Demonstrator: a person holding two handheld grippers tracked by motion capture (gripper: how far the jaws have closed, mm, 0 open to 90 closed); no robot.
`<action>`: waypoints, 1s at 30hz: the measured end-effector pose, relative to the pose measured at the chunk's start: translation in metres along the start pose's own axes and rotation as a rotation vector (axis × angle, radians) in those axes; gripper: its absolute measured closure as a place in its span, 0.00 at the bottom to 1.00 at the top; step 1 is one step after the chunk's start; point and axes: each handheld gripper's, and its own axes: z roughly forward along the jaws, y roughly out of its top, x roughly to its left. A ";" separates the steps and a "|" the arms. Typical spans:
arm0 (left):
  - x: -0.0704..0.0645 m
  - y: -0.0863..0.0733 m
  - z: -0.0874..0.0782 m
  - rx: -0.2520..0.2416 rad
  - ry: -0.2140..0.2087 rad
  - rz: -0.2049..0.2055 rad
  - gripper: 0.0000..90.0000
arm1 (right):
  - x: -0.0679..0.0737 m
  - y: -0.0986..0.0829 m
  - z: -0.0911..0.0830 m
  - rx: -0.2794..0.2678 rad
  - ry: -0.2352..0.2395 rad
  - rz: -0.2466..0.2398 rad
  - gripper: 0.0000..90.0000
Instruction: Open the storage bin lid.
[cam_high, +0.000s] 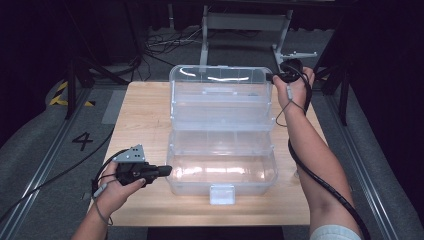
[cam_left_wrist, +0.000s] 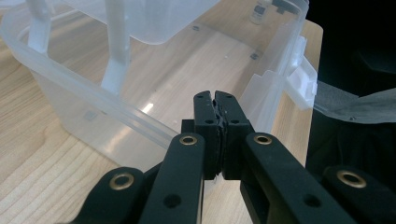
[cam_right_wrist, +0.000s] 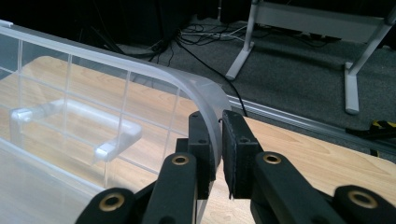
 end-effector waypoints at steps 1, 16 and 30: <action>0.000 0.000 0.000 -0.001 -0.001 -0.001 0.98 | -0.001 0.000 0.002 0.006 -0.002 0.000 0.93; 0.004 -0.002 -0.005 -0.016 -0.014 -0.005 0.98 | -0.010 0.000 0.033 0.088 0.010 0.024 0.94; 0.005 -0.004 -0.006 -0.028 -0.024 -0.021 0.98 | -0.019 -0.004 0.053 0.137 0.042 0.056 0.94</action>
